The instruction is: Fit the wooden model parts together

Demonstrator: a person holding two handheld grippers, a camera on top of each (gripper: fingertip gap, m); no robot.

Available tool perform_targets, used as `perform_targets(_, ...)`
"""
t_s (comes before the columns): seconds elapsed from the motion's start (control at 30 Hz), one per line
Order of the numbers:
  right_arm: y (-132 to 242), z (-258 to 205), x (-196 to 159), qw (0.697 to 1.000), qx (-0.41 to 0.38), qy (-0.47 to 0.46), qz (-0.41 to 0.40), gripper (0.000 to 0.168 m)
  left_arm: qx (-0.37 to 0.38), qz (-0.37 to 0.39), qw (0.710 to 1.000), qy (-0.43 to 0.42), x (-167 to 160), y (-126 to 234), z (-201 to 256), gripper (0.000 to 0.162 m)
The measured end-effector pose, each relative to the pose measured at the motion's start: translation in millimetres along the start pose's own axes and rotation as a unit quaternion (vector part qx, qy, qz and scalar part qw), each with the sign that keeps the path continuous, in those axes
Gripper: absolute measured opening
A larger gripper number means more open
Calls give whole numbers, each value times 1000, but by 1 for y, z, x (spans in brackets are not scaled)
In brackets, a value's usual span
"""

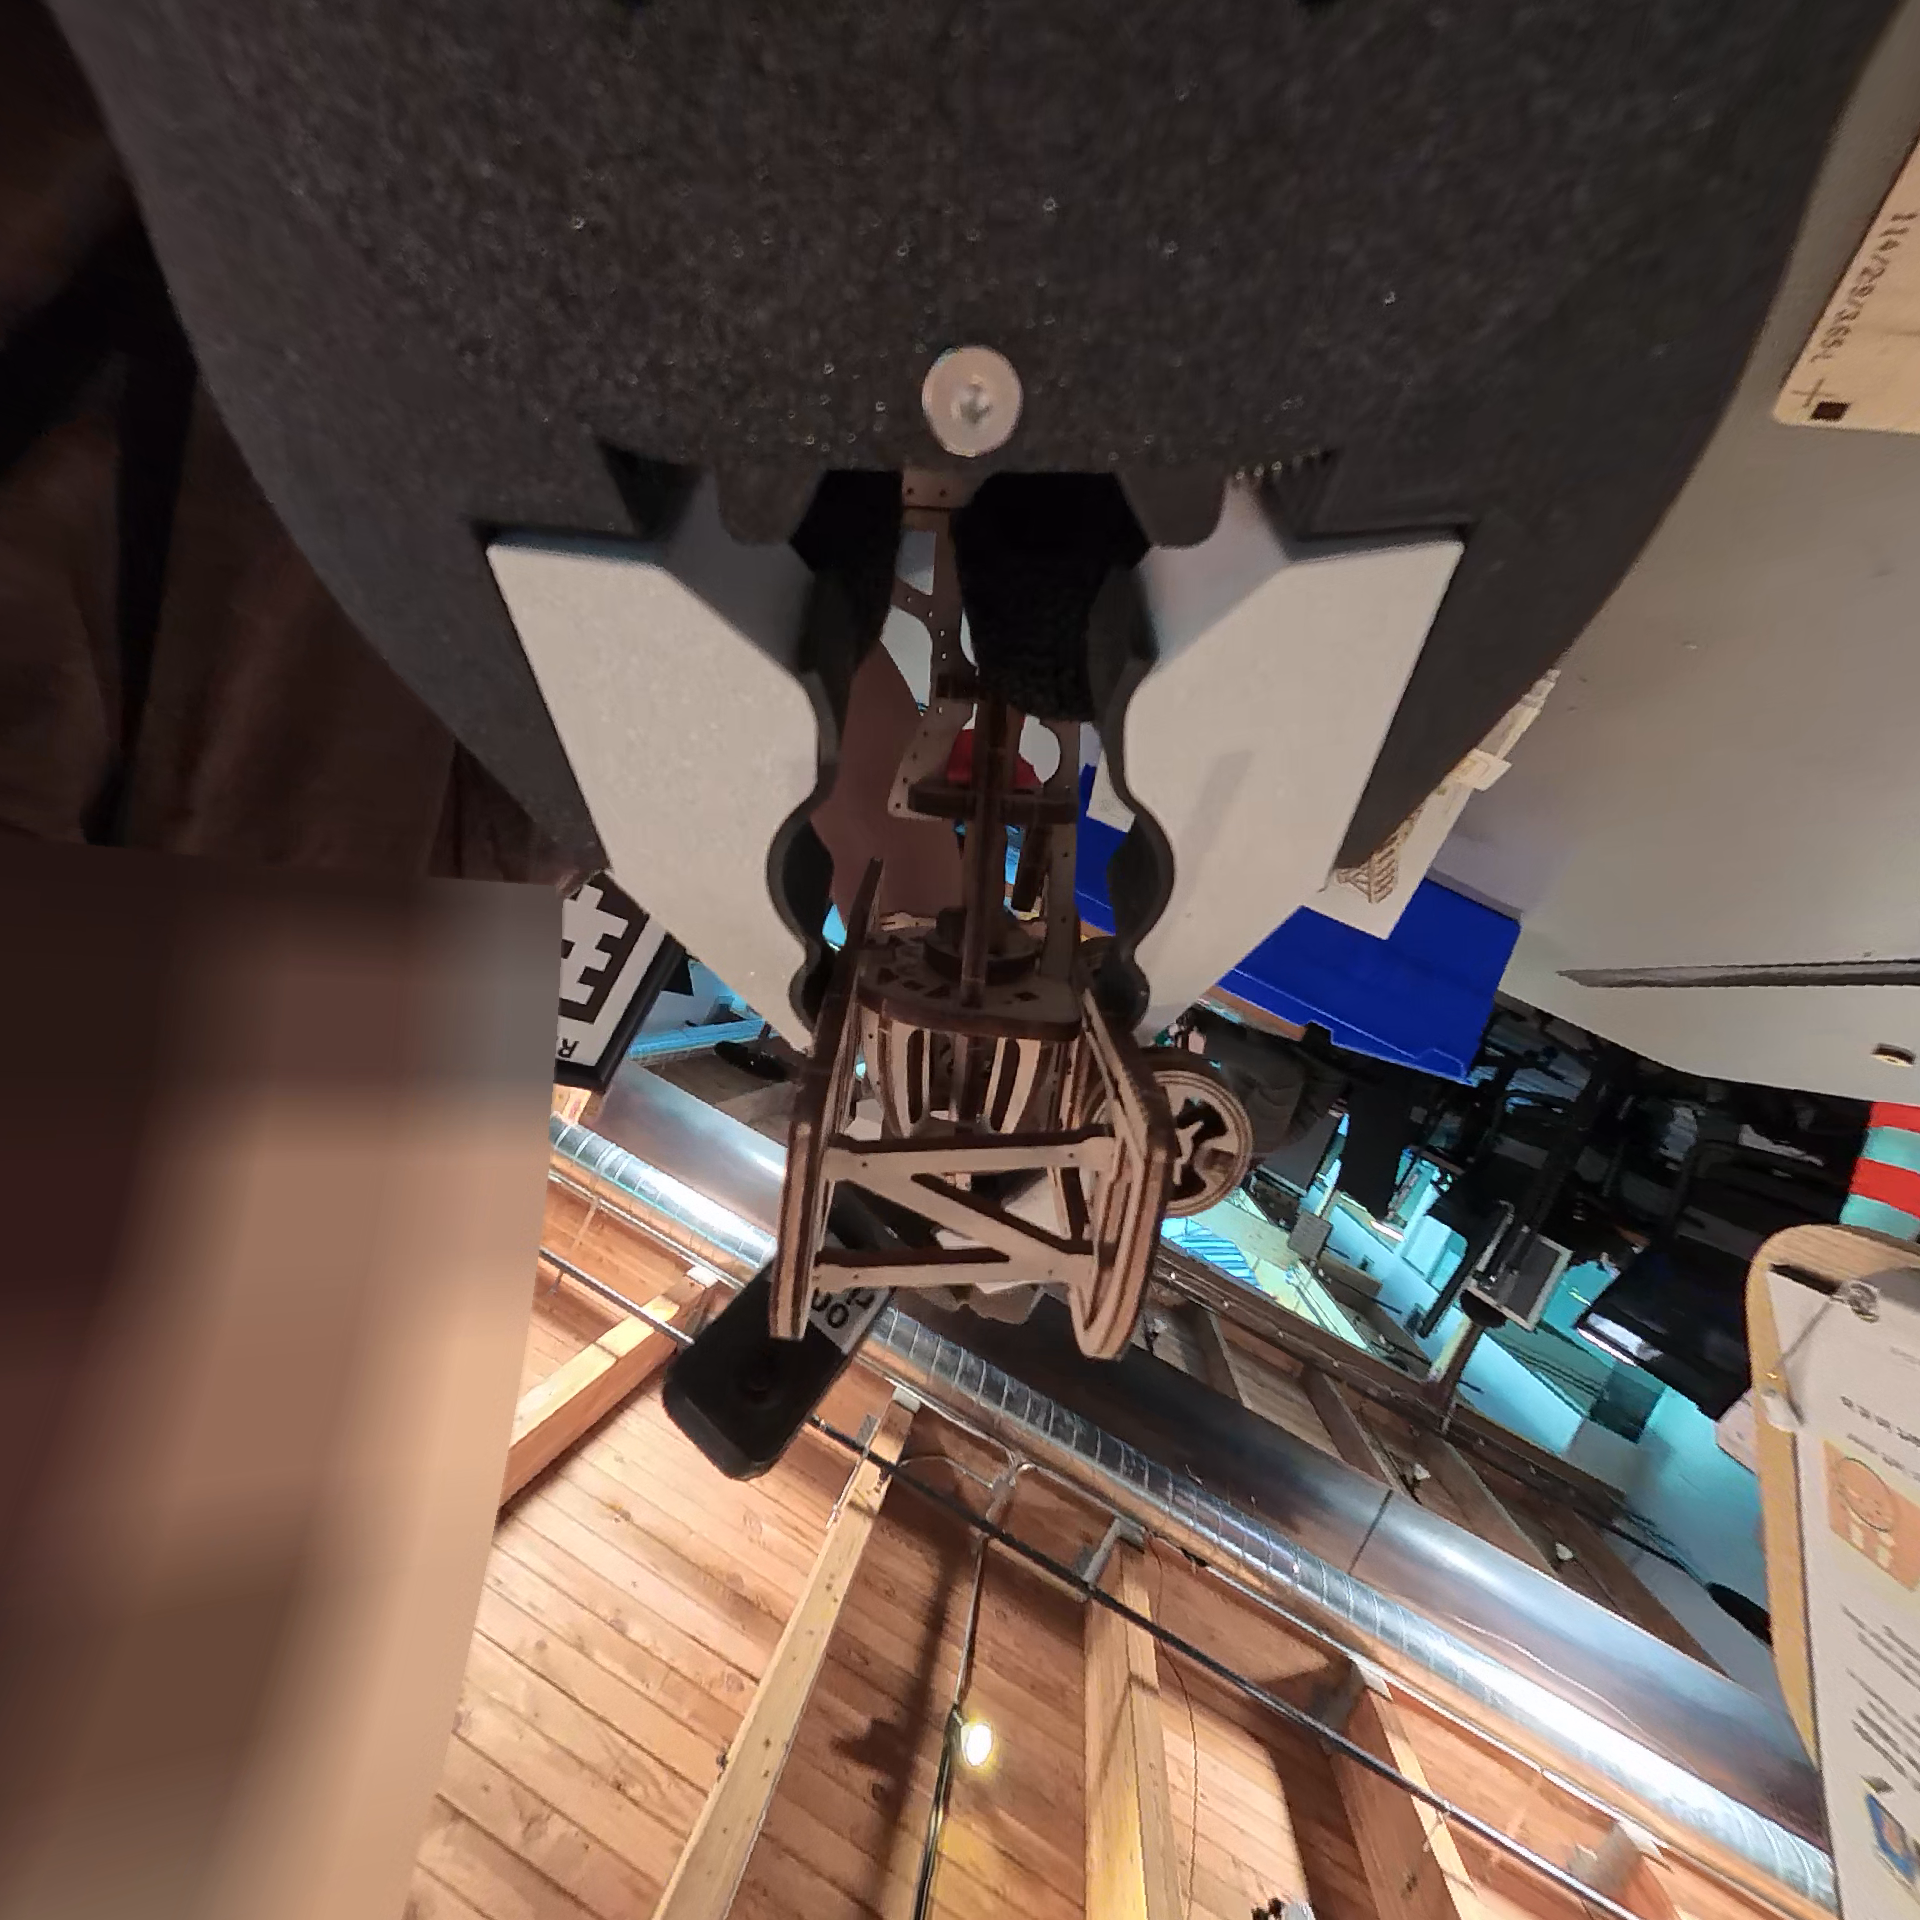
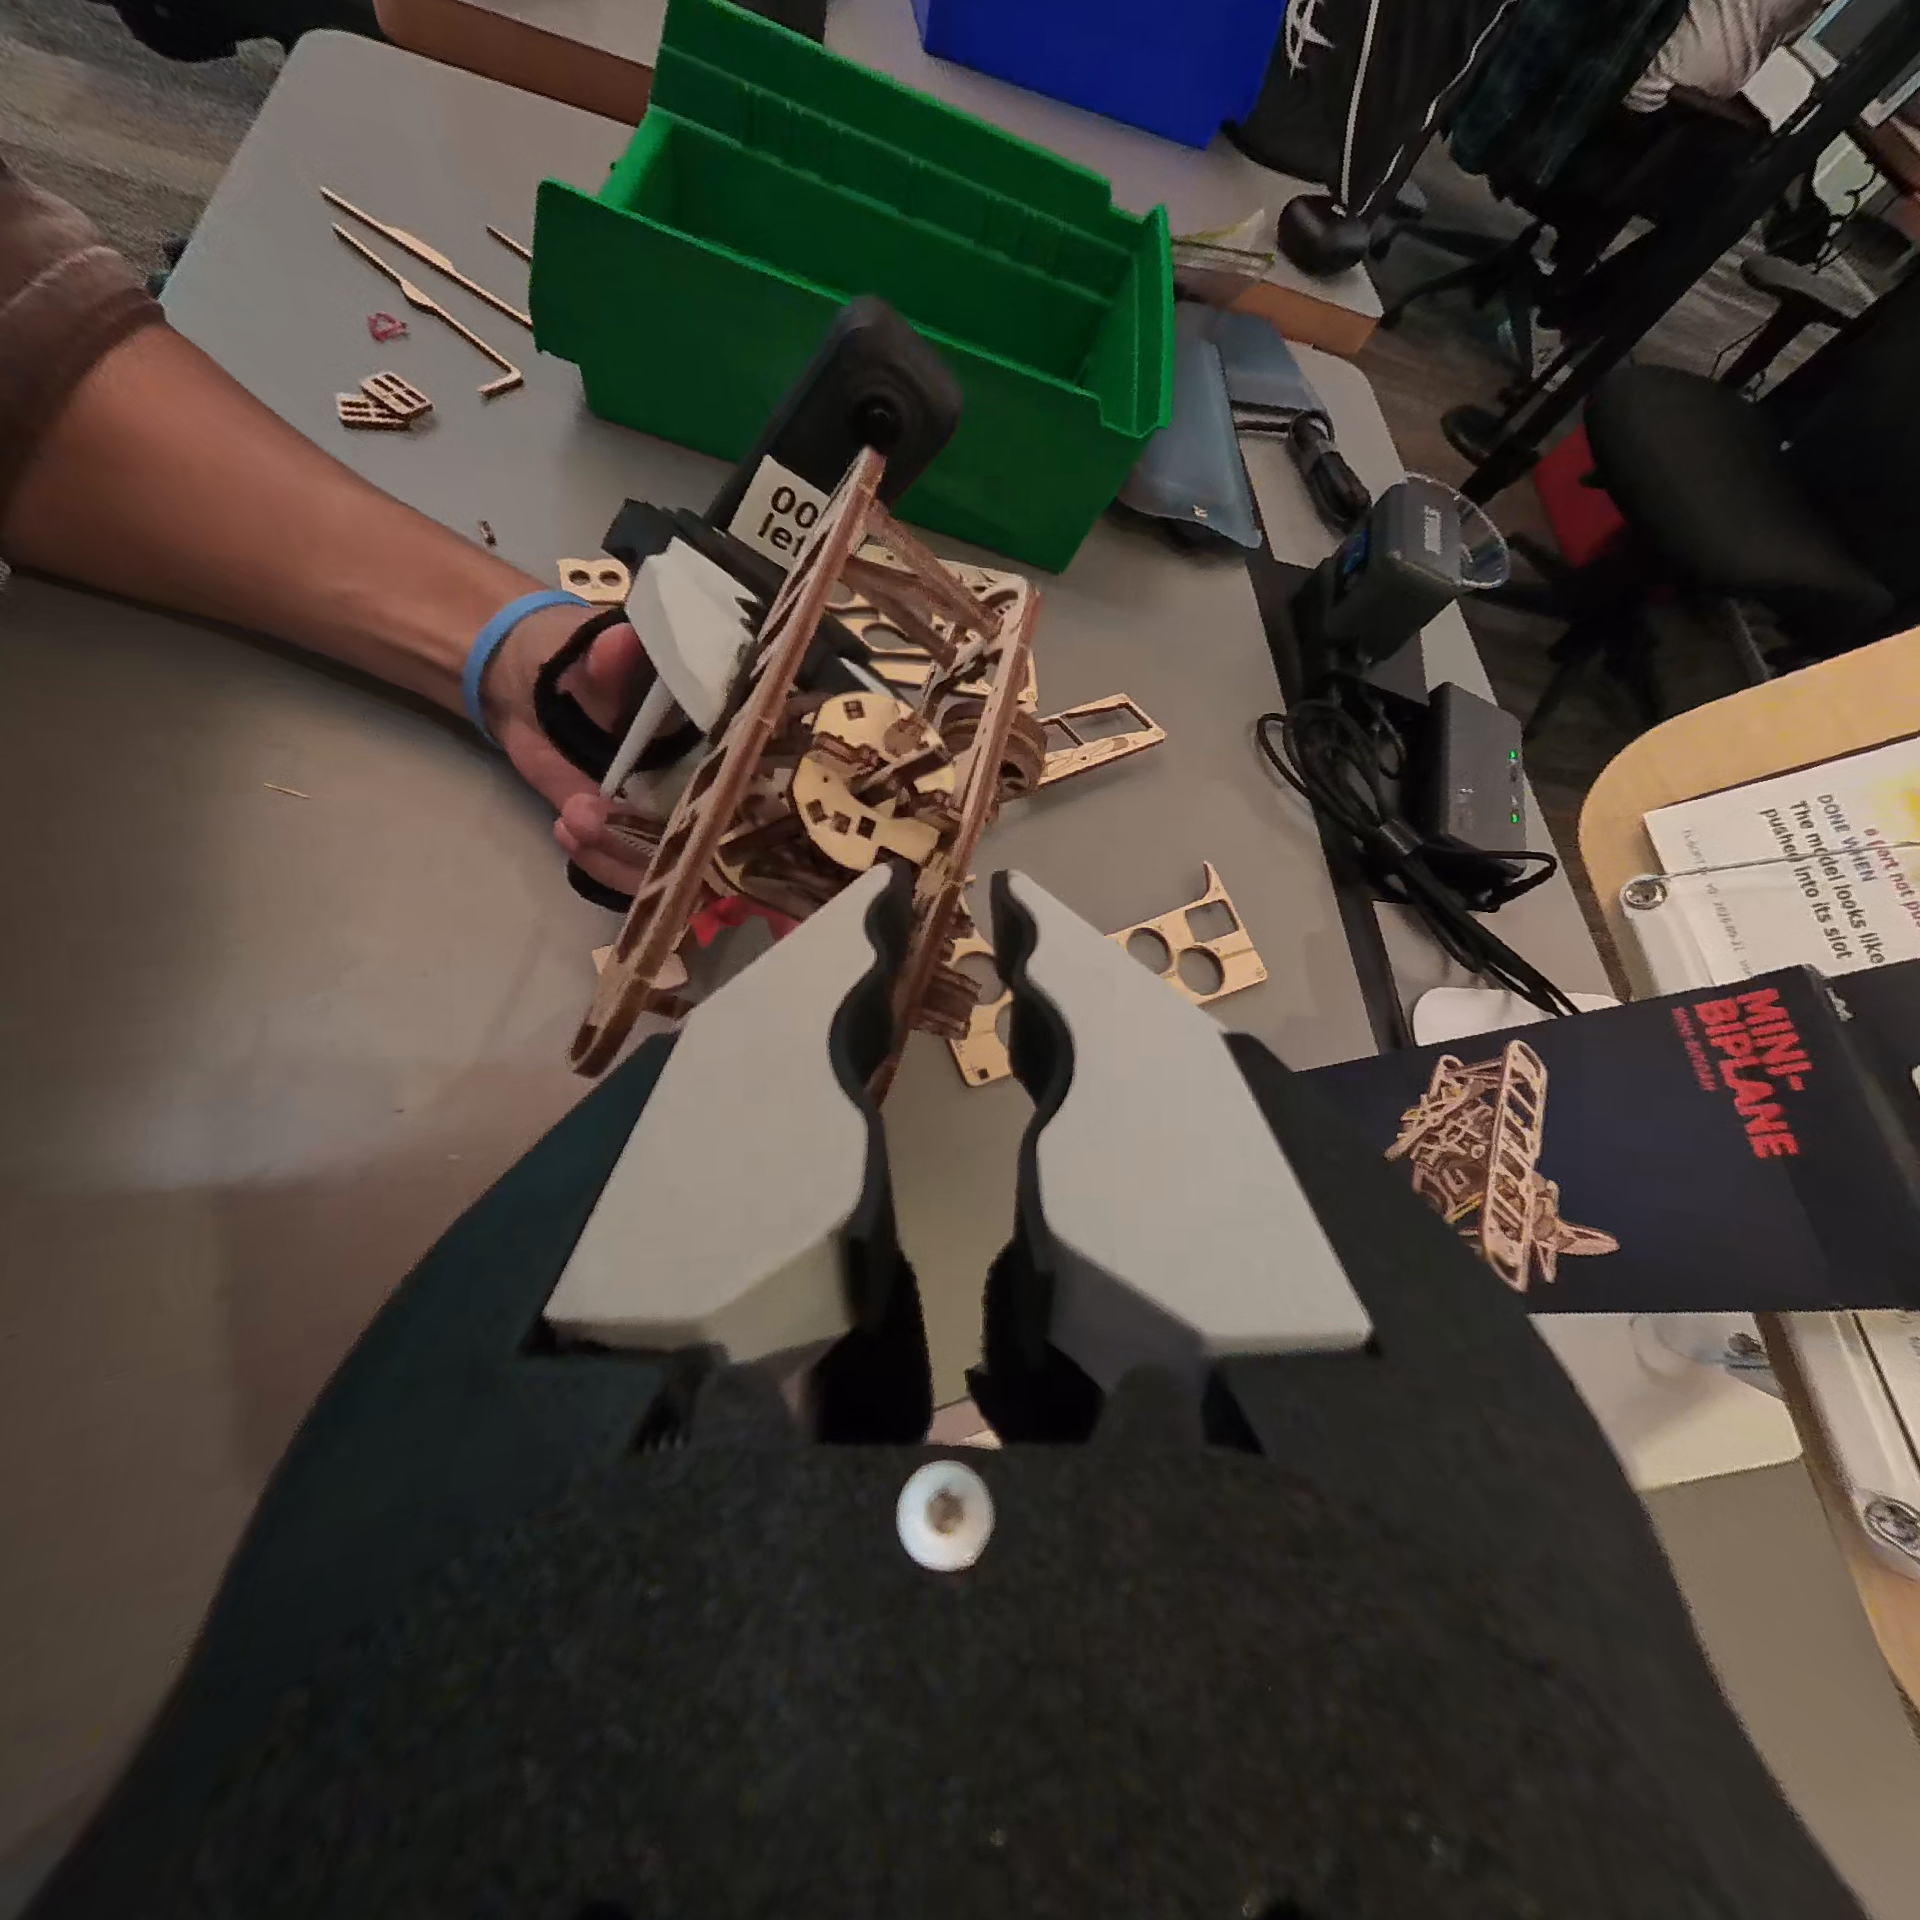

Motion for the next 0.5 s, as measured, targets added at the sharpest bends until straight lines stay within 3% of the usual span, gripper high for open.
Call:
perform_targets(0.27, 2, -1, -4, 999, 42, -12, 8, 7, 1, -14, 1000, -5, -2, -2, 0, 48)
perform_targets(0.5, 5, 6, -4, 998, 30, -16, 47, 4, 12, 0, 1000, -5, 3, 2, -3, 48)
Point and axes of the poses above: each gripper's, where its closed fingertips meet, y back along the fingers, x out of its top, z = x × y across the jaws, the point moved 6 cm from there along y, back along the fingers, and after that the axes turned 3 degrees about -z, right-handed, at the moved point
